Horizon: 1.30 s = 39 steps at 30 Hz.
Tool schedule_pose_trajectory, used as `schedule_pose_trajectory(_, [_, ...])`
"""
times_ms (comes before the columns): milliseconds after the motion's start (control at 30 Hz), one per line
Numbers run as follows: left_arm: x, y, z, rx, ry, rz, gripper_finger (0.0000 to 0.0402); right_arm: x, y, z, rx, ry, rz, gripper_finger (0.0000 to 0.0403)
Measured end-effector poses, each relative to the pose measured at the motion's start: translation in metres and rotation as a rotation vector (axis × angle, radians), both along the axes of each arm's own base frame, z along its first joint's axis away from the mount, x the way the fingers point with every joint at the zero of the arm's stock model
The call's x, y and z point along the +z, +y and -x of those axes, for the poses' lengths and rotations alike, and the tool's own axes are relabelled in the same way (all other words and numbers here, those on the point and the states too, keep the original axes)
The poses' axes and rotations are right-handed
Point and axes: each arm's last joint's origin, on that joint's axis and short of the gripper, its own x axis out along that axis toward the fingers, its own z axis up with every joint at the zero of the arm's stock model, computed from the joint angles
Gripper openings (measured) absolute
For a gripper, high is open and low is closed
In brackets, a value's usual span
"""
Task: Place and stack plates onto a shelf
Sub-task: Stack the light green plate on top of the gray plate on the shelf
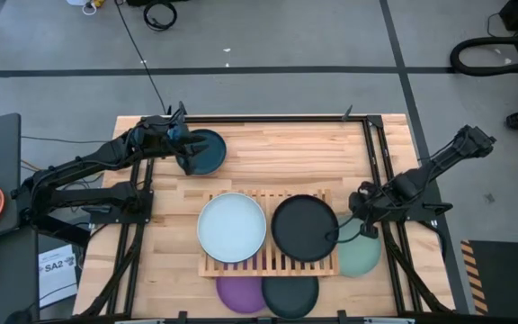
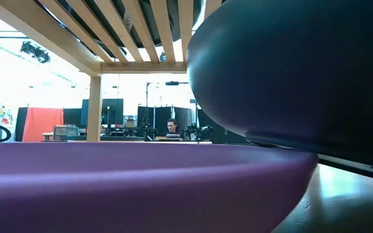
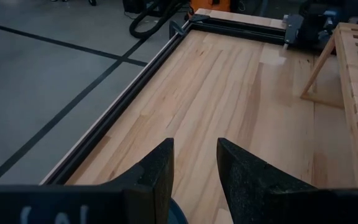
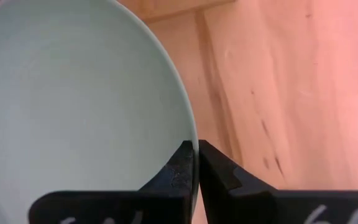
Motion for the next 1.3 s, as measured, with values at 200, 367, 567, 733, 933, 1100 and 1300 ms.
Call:
schedule_pose_trajectory(200, [0.000,0.000,0.000,0.000,0.000,0.000,0.0128,0.033,-0.004,0.006,-0.053,0.052,0.023,0.0019])
schedule_pose_trajectory(367, [0.000,0.000,0.000,0.000,0.000,0.000,0.0128,0.065,-0.009,0.014,-0.090,0.074,0.063,0.0019])
schedule_pose_trajectory(567, [0.000,0.000,0.000,0.000,0.000,0.000,0.0128,0.101,-0.018,0.028,-0.149,0.098,0.096,0.0019])
schedule_pose_trajectory(733, [0.000,0.000,0.000,0.000,0.000,0.000,0.0128,0.123,-0.020,0.030,-0.144,0.013,0.058,0.0019])
schedule_pose_trajectory(933, [0.000,0.000,0.000,0.000,0.001,0.000,0.0128,0.148,-0.023,0.035,-0.119,-0.076,0.011,0.0019])
schedule_pose_trajectory(1100, [0.000,0.000,0.000,0.000,0.001,0.000,0.0128,0.166,-0.028,0.042,-0.112,-0.167,-0.008,0.0019])
schedule_pose_trajectory(1300, [0.000,0.000,0.000,0.000,0.001,0.000,0.0128,0.184,-0.037,0.049,-0.164,-0.307,0.058,0.0019])
